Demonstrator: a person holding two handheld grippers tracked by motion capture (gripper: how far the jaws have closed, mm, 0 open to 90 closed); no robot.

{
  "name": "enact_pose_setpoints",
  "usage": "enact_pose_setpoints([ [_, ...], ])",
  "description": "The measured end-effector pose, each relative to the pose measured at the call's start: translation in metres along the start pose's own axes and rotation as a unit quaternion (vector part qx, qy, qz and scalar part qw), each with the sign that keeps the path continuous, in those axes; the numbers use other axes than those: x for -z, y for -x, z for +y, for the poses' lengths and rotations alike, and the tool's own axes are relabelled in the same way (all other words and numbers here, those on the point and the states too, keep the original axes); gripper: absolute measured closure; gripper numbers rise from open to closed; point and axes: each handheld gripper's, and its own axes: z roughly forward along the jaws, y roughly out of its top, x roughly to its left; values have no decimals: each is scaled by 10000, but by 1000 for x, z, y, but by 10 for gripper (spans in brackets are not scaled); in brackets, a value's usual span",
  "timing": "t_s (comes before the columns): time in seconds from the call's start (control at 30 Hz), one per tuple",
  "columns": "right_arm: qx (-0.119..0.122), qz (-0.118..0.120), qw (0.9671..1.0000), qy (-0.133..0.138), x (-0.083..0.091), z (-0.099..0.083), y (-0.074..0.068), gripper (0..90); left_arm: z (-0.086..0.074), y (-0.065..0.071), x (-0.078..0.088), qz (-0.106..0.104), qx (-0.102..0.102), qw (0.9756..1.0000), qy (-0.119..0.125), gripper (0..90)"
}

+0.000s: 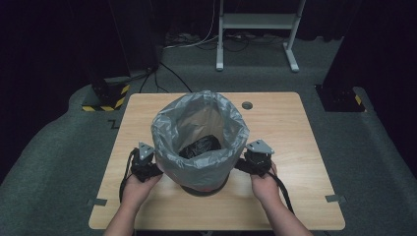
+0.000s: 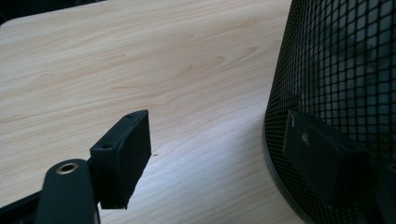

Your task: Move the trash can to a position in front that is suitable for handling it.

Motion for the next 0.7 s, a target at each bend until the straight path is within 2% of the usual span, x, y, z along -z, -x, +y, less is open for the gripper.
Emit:
enact_pose_setpoints([
  [0.17,-138,-38,9999,13,7,-8,14,205,6,17,-5,3,-11,10000,-36,232],
  [0.33,-349,-88,9994,-21,14,-14,32,214,13,35,-15,32,125,9999,-57,233],
  [0.5,-413,-158,9990,-33,19,-19,50,223,22,56,-24,52,72,9999,-79,256],
  [0.7,-438,-214,9988,-34,28,-27,72,221,28,75,-31,-81,-18,9999,-61,256],
])
